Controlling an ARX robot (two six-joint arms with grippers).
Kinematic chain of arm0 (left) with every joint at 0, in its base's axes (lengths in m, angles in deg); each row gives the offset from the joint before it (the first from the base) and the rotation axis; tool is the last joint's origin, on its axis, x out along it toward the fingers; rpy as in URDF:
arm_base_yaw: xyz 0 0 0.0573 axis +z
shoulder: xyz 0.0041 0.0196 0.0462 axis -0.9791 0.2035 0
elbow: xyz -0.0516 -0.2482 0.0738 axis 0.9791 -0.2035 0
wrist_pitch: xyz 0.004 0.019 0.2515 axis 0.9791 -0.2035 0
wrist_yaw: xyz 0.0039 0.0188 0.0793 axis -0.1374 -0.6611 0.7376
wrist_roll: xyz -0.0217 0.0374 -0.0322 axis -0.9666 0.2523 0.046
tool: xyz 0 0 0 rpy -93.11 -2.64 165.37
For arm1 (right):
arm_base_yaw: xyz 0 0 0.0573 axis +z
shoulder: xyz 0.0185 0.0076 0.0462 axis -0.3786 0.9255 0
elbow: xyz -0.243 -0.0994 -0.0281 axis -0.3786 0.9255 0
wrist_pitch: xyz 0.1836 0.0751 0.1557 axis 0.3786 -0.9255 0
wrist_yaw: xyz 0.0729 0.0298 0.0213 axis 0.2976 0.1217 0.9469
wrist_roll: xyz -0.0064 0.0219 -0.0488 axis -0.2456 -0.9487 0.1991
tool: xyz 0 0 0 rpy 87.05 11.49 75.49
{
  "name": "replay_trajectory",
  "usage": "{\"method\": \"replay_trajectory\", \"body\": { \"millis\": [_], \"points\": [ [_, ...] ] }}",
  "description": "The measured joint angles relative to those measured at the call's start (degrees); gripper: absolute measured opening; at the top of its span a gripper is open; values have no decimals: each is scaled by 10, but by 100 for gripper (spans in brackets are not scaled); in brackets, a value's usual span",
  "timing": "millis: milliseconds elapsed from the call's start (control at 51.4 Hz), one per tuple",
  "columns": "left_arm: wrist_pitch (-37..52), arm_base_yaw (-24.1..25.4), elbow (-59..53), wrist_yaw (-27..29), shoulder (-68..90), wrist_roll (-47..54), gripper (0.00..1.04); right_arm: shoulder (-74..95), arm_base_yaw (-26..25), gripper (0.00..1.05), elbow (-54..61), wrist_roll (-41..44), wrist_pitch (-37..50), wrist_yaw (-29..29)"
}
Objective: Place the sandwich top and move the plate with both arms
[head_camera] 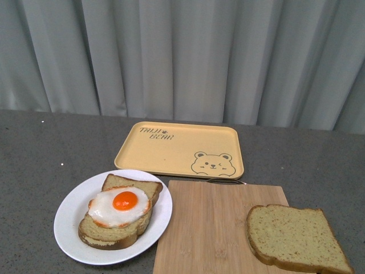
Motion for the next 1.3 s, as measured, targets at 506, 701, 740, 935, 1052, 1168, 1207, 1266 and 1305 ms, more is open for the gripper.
{"method": "replay_trajectory", "body": {
  "millis": [506,701,740,935,1052,1168,1207,1266,1305],
  "points": [
    [0,0,0,0,0,0,98,0,0,95,0,0,0,0],
    [0,0,0,0,0,0,98,0,0,95,0,0,0,0],
    [0,0,0,0,0,0,98,0,0,95,0,0,0,0],
    [0,0,0,0,0,0,98,0,0,95,0,0,0,0],
    [0,0,0,0,0,0,98,0,0,95,0,0,0,0],
    [0,0,0,0,0,0,98,0,0,95,0,0,0,0],
    [0,0,0,0,0,0,98,0,0,95,0,0,0,0],
    [0,0,0,0,0,0,98,0,0,95,0,0,0,0],
    [0,0,0,0,0,0,98,0,0,95,0,0,0,0]
  ]
}}
